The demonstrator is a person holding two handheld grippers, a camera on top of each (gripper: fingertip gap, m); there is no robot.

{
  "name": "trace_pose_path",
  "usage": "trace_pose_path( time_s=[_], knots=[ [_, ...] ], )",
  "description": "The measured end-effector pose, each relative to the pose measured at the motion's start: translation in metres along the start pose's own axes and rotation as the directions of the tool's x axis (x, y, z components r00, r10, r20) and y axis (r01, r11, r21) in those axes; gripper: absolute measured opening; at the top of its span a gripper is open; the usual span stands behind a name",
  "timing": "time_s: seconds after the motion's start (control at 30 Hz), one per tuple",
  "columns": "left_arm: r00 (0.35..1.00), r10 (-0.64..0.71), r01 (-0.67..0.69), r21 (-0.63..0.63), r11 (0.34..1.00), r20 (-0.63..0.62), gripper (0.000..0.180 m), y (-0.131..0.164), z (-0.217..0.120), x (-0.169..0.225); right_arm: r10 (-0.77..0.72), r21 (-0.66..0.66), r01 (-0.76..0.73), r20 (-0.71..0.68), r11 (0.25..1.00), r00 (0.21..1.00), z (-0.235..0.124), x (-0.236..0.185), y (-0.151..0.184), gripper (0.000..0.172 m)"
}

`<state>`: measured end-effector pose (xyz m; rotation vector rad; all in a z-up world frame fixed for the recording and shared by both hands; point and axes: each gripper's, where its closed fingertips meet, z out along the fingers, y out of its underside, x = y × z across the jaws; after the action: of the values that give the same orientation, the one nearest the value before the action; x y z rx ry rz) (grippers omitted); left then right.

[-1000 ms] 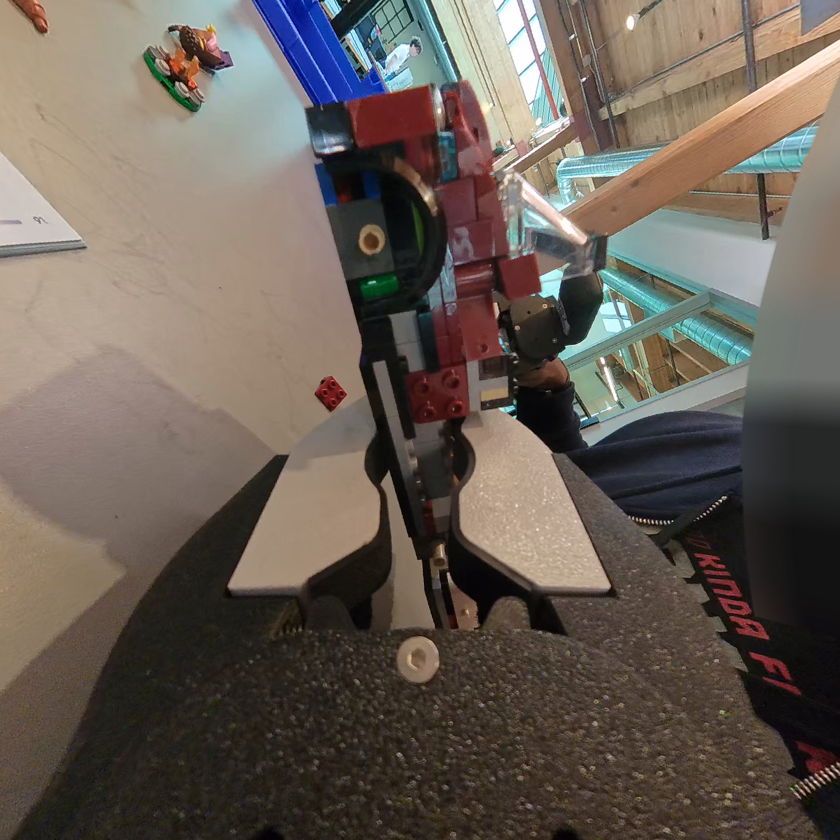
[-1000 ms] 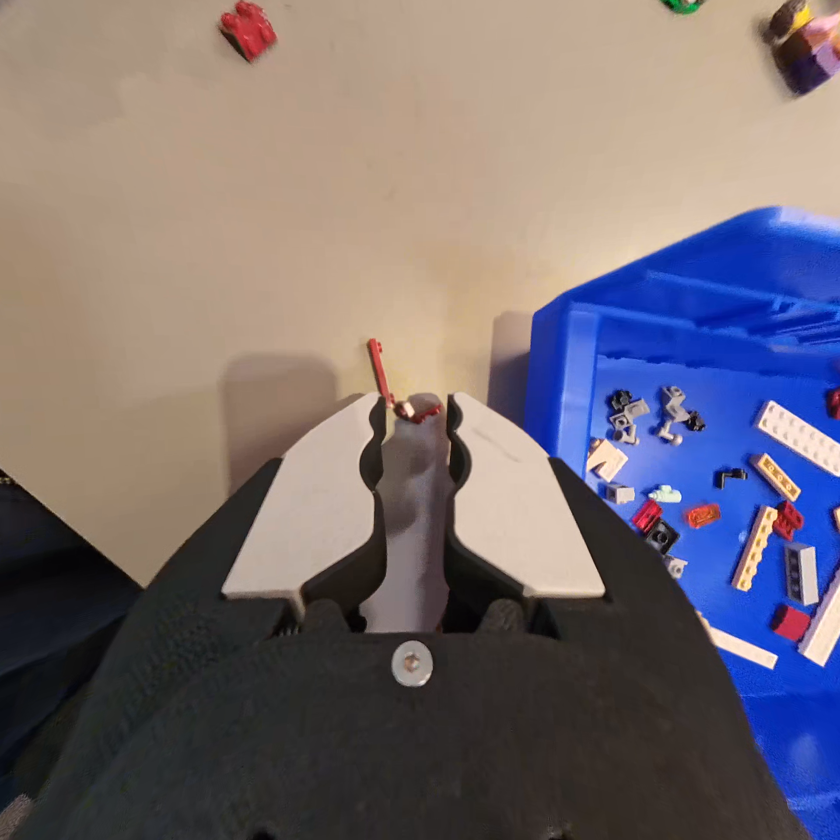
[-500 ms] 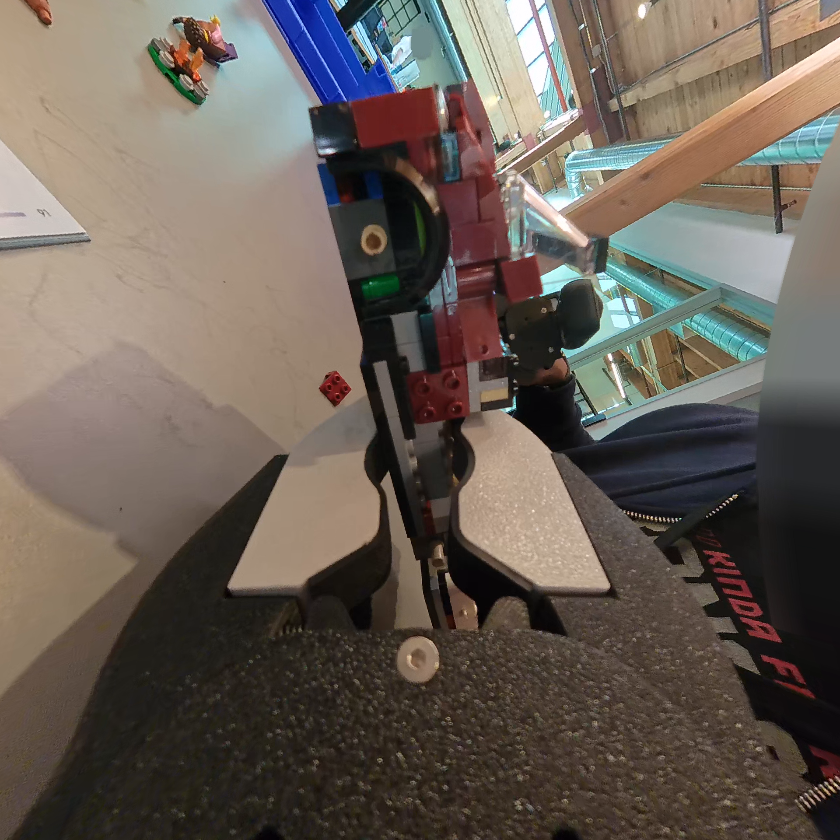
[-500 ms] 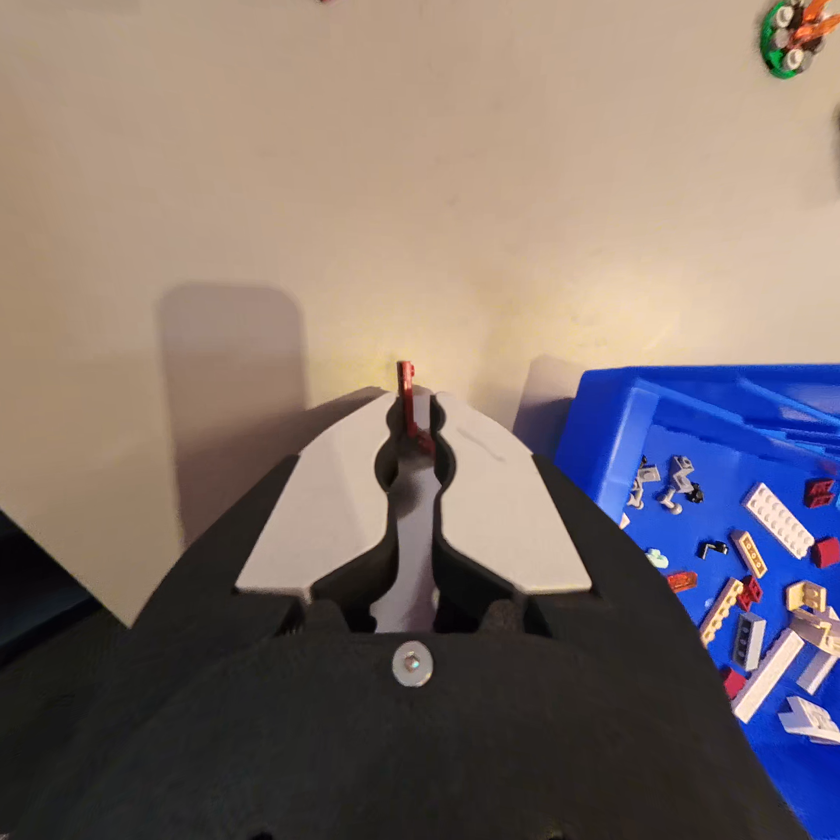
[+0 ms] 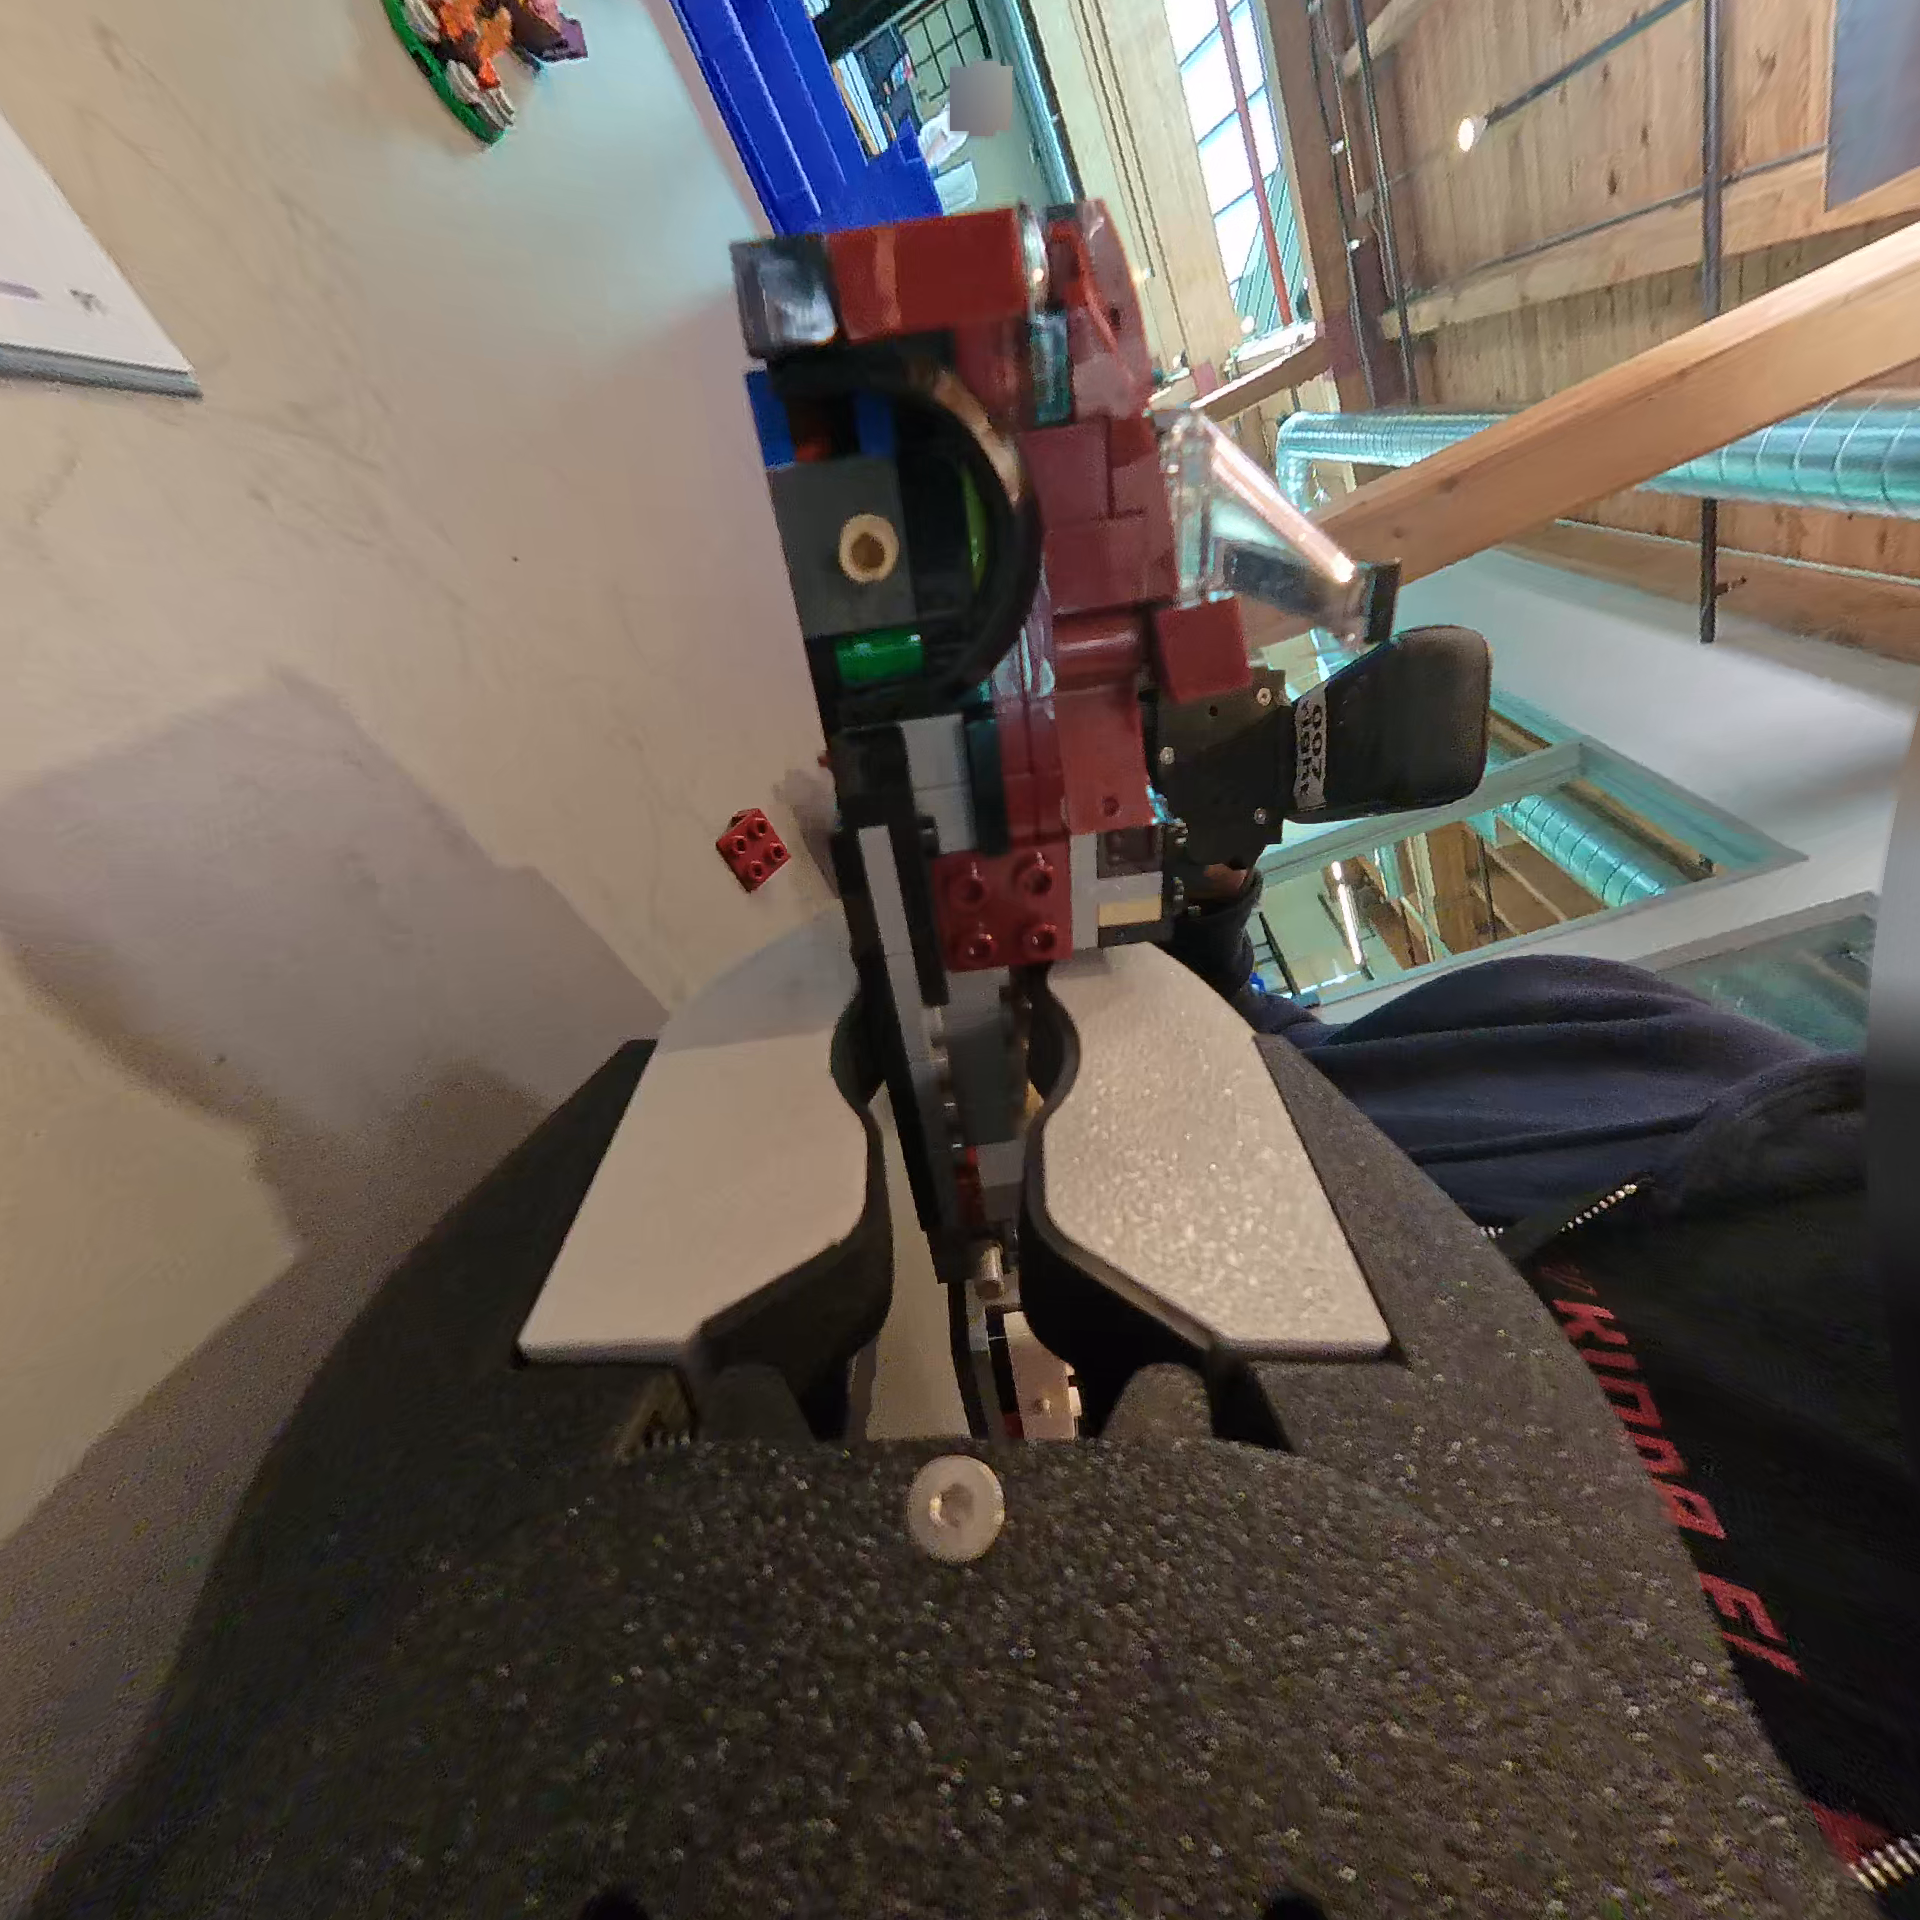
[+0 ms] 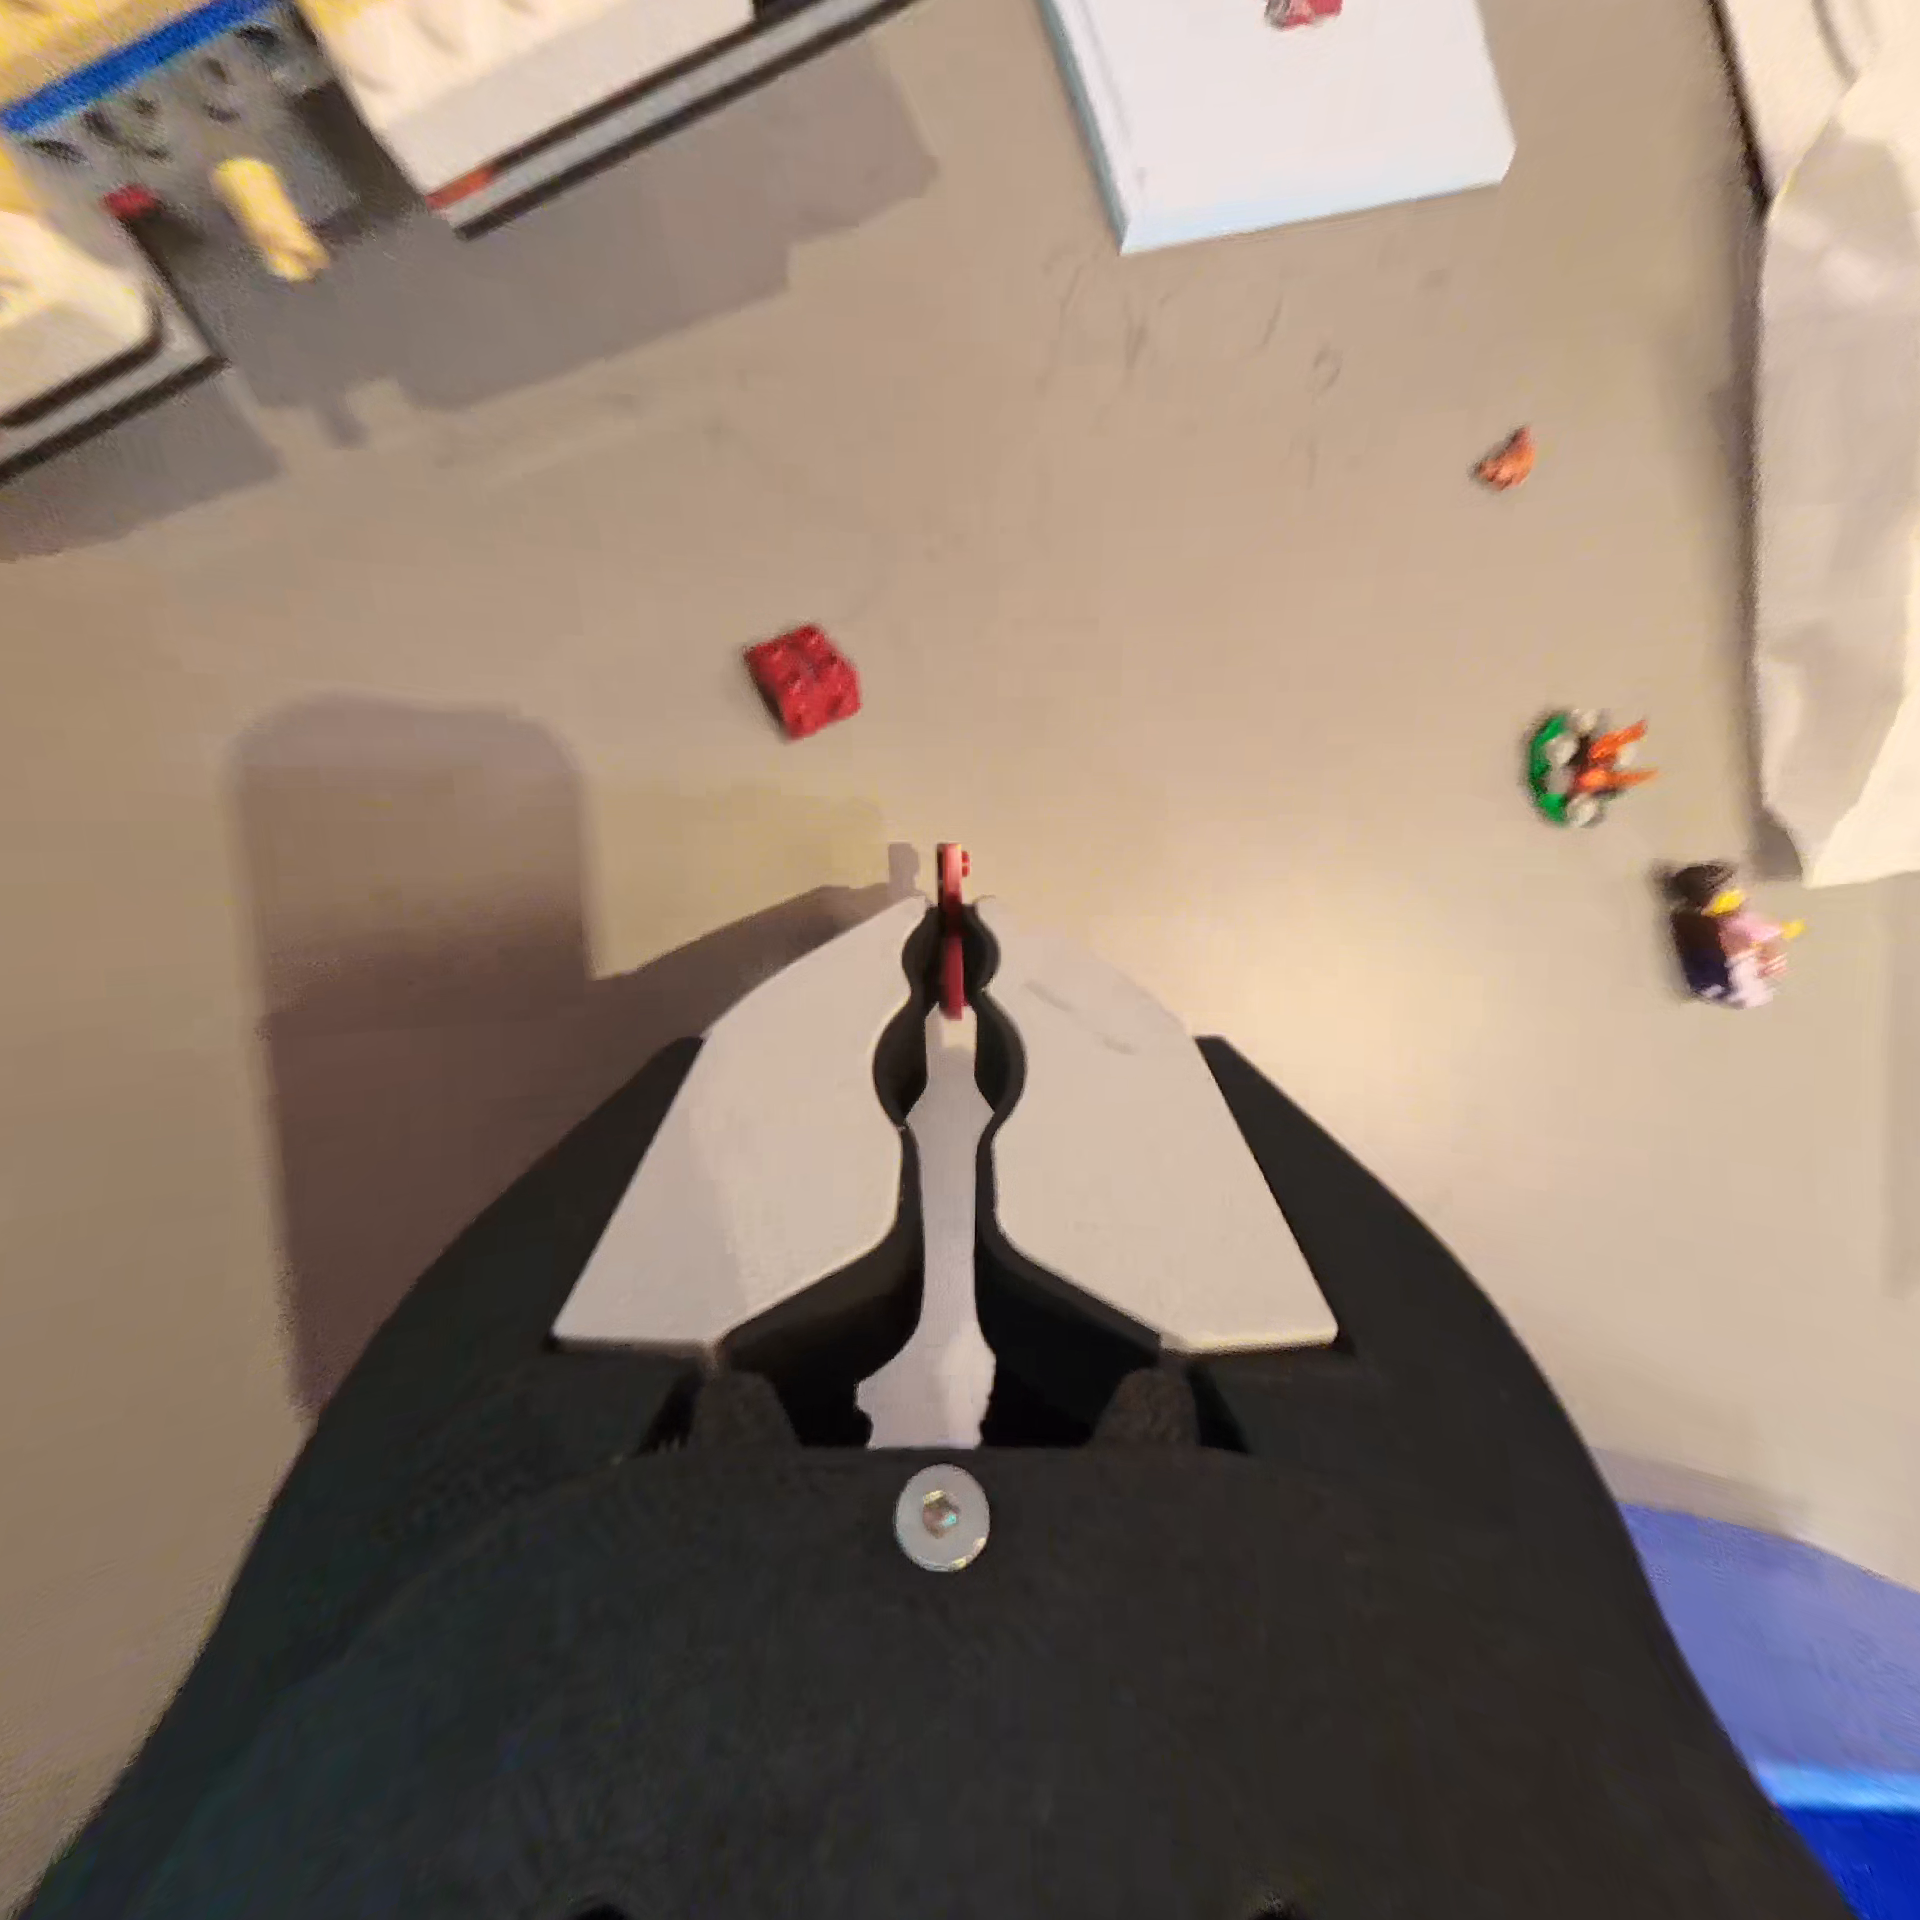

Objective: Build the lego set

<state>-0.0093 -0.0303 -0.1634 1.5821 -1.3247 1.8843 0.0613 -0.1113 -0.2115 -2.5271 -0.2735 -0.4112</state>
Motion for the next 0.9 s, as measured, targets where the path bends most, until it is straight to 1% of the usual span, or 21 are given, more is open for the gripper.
trace_pose_path(
  time_s=[0.1,0.17,0.27,0.37,0.43,0.57,0.63,0.77,0.9],
  knots=[
    [1.000,-0.013,0.014,0.038,0.999,-0.008,0.023,-0.002,-0.008,0.001,-0.051,-0.041,0.048,-0.056,0.998,0.997,0.015,0.015,-0.009,0.003],
    [0.999,-0.019,0.022,0.064,0.998,-0.035,0.023,-0.004,-0.015,0.004,-0.065,-0.086,0.057,-0.097,0.995,0.993,0.024,0.026,-0.008,0.003],
    [0.999,-0.023,0.025,0.081,0.996,-0.028,0.023,-0.007,-0.022,0.002,-0.057,-0.121,0.042,-0.126,0.992,0.990,0.031,0.034,-0.005,0.003],
    [0.999,-0.027,0.030,0.093,0.995,-0.036,0.023,-0.009,-0.026,0.002,0.014,-0.104,-0.023,-0.086,0.994,0.996,0.033,0.028,-0.004,0.004],
    [0.999,-0.033,0.037,0.097,0.995,-0.035,0.023,-0.009,-0.027,0.001,0.082,-0.078,-0.083,-0.019,0.993,0.996,0.033,0.019,-0.004,0.006],
    [0.999,-0.023,0.026,0.089,0.996,-0.030,0.023,-0.008,-0.026,0.001,0.172,-0.049,-0.169,0.077,0.984,0.982,0.025,0.006,-0.002,0.016],
    [0.999,-0.023,0.025,0.087,0.996,-0.026,0.023,-0.007,-0.026,0.001,0.202,-0.035,-0.199,0.110,0.979,0.973,0.020,0.002,0.000,0.017],
    [0.999,-0.030,0.032,0.092,0.995,-0.025,0.023,-0.008,-0.026,0.000,0.253,0.014,-0.257,0.132,0.966,0.959,0.011,0.005,-0.003,0.018],
    [0.999,-0.029,0.031,0.091,0.995,-0.021,0.023,-0.008,-0.026,-0.001,0.261,0.028,-0.267,0.132,0.963,0.956,0.015,0.004,-0.010,0.018]
  ],
)
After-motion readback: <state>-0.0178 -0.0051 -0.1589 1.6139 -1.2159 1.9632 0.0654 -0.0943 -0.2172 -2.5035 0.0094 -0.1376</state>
